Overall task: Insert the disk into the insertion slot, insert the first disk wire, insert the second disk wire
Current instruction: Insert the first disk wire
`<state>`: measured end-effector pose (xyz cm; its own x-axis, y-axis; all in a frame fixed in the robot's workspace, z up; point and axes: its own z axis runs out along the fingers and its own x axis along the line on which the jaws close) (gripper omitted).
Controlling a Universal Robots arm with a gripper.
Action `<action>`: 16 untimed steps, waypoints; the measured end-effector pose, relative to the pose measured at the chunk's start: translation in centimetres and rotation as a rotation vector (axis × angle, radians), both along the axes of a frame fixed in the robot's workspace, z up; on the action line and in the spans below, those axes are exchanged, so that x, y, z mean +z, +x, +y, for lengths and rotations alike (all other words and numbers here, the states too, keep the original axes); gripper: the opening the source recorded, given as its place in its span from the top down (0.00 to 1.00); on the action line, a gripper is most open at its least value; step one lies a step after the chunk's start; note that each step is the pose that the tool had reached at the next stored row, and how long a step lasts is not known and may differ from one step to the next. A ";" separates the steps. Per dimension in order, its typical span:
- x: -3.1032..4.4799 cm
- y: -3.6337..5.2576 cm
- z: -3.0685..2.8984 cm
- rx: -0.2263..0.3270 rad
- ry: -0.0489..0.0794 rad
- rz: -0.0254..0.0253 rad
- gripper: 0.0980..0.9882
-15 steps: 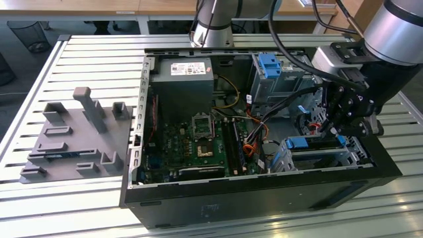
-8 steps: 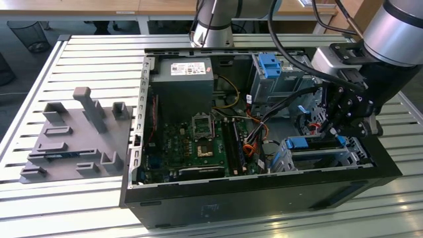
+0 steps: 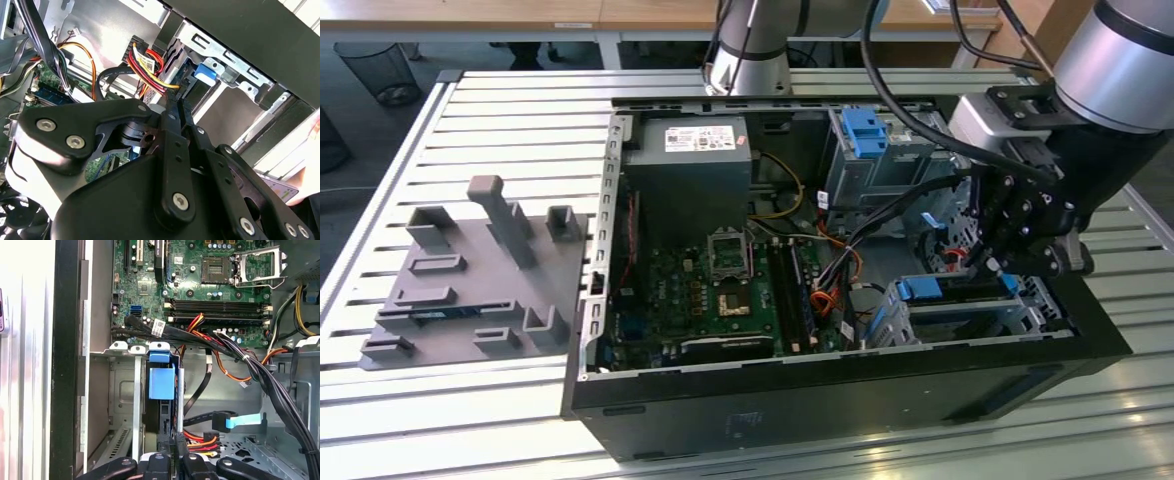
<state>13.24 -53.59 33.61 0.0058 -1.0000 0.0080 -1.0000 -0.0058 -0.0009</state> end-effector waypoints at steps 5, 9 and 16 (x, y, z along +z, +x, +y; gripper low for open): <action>0.06 0.00 -0.02 0.000 0.000 -0.0015 0.93; -0.03 0.00 -0.03 -0.002 0.000 -0.0025 0.93; -0.03 -0.01 -0.05 -0.002 0.000 -0.0025 0.93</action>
